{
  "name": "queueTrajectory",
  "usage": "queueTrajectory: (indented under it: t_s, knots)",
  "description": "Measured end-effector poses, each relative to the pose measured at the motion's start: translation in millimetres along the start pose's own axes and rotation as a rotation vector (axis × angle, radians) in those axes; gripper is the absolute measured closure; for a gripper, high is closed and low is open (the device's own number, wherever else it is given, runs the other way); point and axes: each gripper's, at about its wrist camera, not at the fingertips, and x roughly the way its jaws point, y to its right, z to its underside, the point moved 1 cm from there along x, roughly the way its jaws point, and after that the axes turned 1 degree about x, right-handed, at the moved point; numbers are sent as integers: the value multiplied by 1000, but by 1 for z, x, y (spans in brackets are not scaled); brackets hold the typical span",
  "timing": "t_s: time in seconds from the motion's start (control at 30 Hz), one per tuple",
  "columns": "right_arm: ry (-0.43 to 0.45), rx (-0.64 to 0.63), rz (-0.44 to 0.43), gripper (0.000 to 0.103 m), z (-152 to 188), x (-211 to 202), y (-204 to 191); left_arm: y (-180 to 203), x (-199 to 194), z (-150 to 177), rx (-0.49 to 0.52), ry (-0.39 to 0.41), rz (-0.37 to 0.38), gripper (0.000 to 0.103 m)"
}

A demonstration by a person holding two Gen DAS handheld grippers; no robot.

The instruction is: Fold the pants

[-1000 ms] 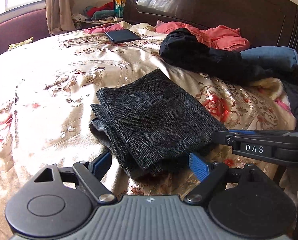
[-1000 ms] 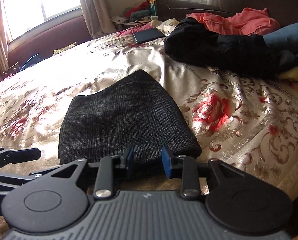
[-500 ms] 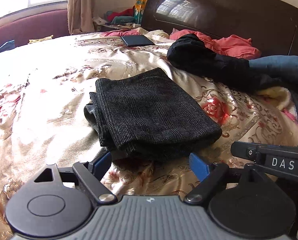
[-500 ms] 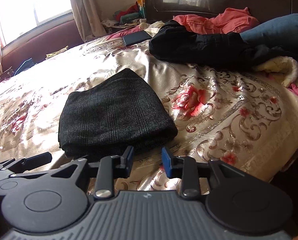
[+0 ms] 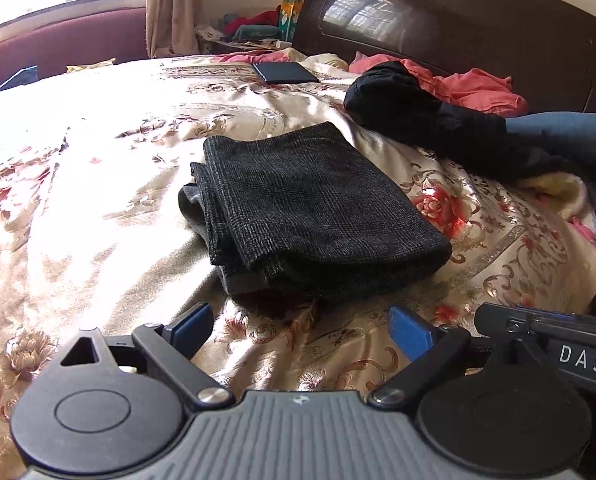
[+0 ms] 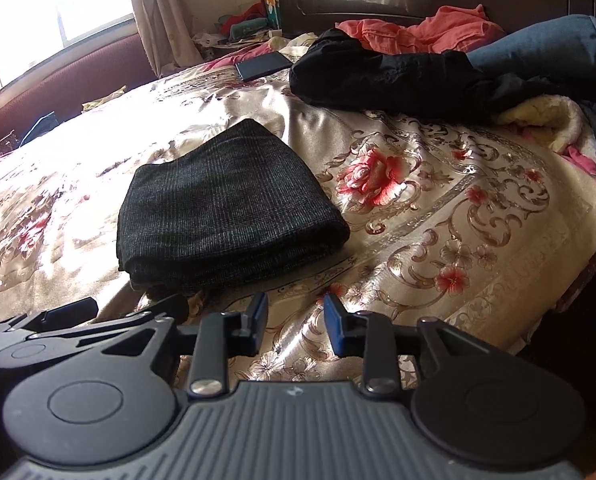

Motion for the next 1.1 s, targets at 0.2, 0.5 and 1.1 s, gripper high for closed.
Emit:
queueTrajectory:
  t_s: [0.2,0.5,1.1]
  knots:
    - [-3,10,29,71,2,-6,1,4,5,4,26,-47,-6,0]
    - [-11,43,32,71,8,-4,7,5,6,5,21,-53,12,0]
    - [-28,57,32,71,12,10,16,9,17,5,3,-121,-33,0]
